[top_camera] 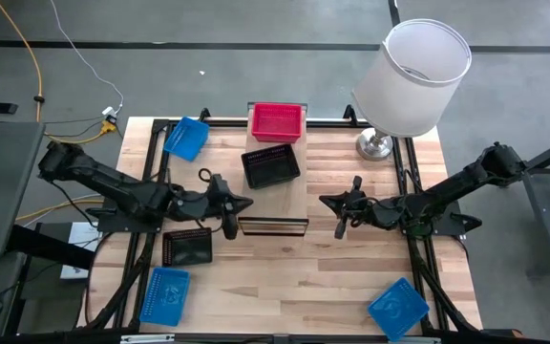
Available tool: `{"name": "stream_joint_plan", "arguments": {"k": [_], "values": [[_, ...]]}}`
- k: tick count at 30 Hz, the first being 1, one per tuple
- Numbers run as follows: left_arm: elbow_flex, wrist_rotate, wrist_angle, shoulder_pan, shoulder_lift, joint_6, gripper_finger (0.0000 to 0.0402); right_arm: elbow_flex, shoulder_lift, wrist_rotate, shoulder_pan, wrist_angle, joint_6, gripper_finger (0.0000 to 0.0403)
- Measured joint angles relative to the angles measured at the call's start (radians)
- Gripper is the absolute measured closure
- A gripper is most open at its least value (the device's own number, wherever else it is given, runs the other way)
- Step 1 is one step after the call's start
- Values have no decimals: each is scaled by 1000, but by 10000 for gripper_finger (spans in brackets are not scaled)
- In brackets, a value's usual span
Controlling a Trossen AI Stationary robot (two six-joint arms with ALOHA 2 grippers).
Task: Stack baskets on shelf by color
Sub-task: Stack the top black bin on top of the black bin on the shelf
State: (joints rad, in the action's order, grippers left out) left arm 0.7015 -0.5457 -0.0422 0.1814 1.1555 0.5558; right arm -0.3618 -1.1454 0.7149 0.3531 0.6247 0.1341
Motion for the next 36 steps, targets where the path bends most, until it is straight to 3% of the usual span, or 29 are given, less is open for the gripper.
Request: {"name": "stream_joint_plan", "arguments": {"k": [6,13,20,36], "values": [[-137,-48,-238,-6,1,91,401,0,0,0,0,1,-2,403],[-152,-45,-226,-86,17,141,401,0,0,22,0,1,-1,403],[-151,51,-254,-174,38,141,401,0,0,21,0,1,-2,403],[-151,49,-255,-341,41,122,401,0,0,18,0,0,-1,403]]}}
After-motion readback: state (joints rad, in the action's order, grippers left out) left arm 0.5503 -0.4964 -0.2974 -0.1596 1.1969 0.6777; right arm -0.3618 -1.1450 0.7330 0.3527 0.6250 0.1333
